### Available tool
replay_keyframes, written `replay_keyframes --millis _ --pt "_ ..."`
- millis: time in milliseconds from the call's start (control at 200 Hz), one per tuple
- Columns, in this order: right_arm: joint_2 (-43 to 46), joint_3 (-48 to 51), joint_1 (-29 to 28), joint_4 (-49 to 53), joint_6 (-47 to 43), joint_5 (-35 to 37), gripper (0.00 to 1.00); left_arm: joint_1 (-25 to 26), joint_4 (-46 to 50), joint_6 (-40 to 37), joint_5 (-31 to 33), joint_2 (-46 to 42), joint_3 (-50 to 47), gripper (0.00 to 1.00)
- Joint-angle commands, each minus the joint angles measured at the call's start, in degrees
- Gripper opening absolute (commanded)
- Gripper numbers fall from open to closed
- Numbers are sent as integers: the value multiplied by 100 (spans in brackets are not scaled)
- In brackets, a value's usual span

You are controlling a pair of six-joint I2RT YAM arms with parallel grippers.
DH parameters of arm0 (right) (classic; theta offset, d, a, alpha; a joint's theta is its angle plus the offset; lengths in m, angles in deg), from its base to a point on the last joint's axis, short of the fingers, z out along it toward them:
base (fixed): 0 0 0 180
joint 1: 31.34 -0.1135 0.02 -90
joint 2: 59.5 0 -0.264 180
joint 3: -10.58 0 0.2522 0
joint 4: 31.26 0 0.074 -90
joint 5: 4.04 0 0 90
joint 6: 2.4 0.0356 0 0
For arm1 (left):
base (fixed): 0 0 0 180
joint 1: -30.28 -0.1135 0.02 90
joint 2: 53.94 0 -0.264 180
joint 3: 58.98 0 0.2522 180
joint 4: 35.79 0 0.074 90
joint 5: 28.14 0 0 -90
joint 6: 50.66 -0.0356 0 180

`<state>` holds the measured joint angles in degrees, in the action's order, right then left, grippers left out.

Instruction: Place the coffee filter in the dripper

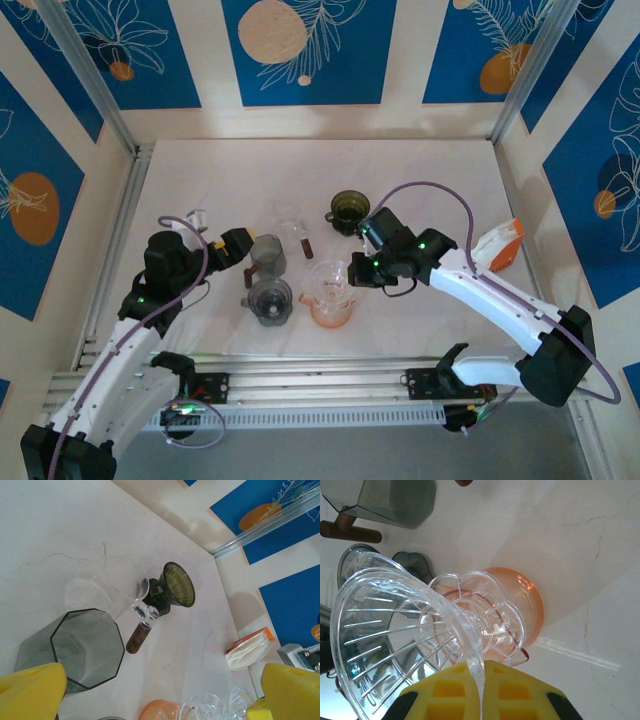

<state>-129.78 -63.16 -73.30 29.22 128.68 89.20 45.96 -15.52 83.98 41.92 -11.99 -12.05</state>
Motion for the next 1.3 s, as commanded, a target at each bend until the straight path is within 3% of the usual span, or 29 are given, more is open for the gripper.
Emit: replay_keyframes --millis 0,65,150,225,460,520,615,790,940,1025,1131,1296 --pt "93 136 -1 12 108 80 10 58 -4 -44 -27 -16 6 100" --pt "118 153 -6 29 152 101 19 57 0 -41 -36 -11 8 100" --pt "170 145 -6 61 214 171 40 56 -9 -42 -59 -7 25 100" --pt "236 136 -4 78 256 249 53 57 0 -54 -80 -20 32 100" --pt "609 -88 16 460 421 966 66 53 -82 17 -136 -29 -28 100" --pt "756 -174 74 647 441 1302 67 58 -224 86 -225 -7 -108 99" --pt "970 -241 335 865 440 1459 67 99 -449 141 -533 139 -155 90" --pt "1069 -127 635 813 323 984 67 717 -144 -279 -471 572 145 83" --pt "771 -208 600 769 192 844 64 1522 226 -817 58 936 540 79" --pt "561 -304 612 777 101 887 59 1892 621 -1161 420 1238 890 71" --pt "362 -390 614 819 43 953 47 2189 963 -1439 777 1598 1255 63" --pt "196 -348 605 833 -15 1064 40 2549 1429 -1746 1446 2083 1656 57"
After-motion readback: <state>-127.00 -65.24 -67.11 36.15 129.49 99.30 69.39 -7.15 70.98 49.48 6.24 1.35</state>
